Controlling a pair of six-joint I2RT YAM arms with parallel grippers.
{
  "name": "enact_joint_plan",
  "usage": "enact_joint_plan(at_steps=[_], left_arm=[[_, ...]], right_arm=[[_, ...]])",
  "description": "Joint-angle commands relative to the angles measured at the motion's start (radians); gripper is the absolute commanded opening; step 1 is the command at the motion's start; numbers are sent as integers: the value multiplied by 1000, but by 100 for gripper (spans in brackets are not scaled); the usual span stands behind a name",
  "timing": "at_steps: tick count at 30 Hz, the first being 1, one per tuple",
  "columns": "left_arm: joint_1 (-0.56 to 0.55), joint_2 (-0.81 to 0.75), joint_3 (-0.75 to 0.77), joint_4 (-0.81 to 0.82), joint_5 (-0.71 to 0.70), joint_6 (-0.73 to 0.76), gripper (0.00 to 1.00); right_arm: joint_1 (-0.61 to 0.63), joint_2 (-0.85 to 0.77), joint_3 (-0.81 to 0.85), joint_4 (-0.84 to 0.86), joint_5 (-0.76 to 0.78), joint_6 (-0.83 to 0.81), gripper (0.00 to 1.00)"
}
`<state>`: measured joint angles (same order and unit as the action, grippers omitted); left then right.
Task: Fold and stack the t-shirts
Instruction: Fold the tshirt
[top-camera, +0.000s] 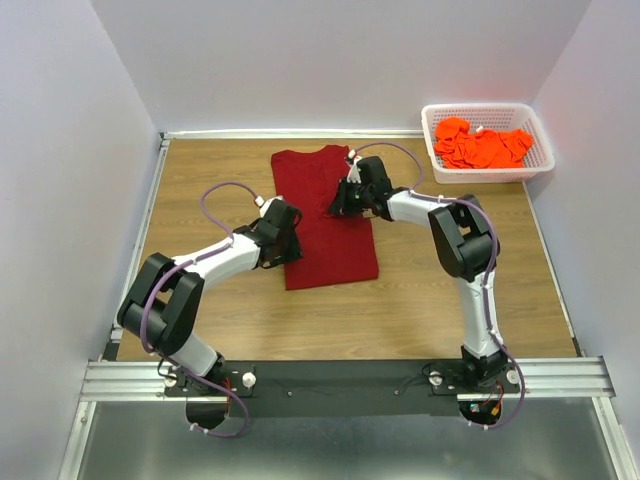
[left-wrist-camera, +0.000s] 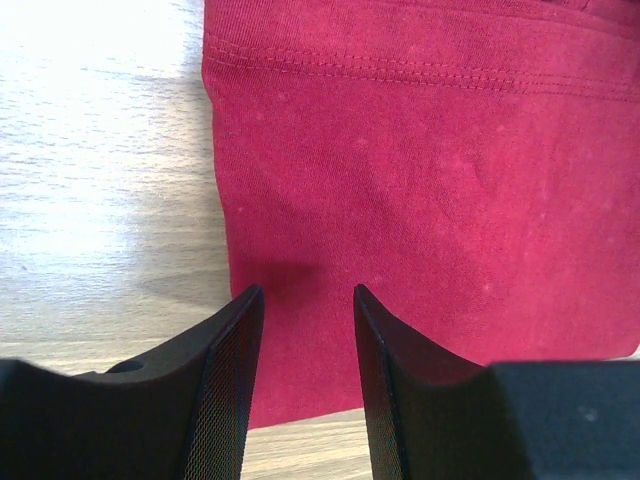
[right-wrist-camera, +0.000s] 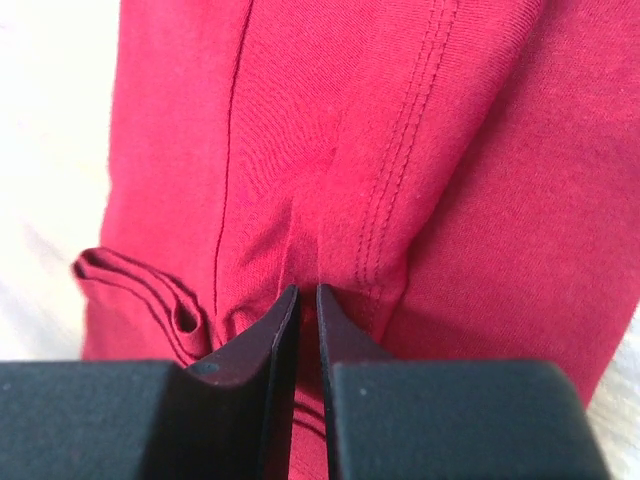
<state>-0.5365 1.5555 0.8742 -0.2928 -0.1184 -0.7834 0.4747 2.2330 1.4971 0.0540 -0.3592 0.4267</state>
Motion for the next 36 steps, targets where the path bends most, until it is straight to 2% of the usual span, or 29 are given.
enact_joint_plan(at_steps=[1,6,9,18,23,29,36], left_arm=[[3,-34,-18,15,14,-19,49],[1,-44,-26,14,17,-27,49],[1,-60,-35,14,17,-33,49],[0,-89,-73,23,22,-48,49],[-25,-49,-69,37,54,-53,49],[-103,11,-69,66,108,-92,48],[-201,29,-90,67,114,-166,47]], right_arm=[[70,-13,-67,-51,279,-100,21],[146,10,-127,-34,472,-120,22],[165,10,-158,-25,515,-100,23],[170,-45,-163,-13,560,-103,28],[168,-52,-205,-14,574,-100,29],[143,-102,-299,-16,588,-71,29],[101,-159,-351,-16,606,-118,29]])
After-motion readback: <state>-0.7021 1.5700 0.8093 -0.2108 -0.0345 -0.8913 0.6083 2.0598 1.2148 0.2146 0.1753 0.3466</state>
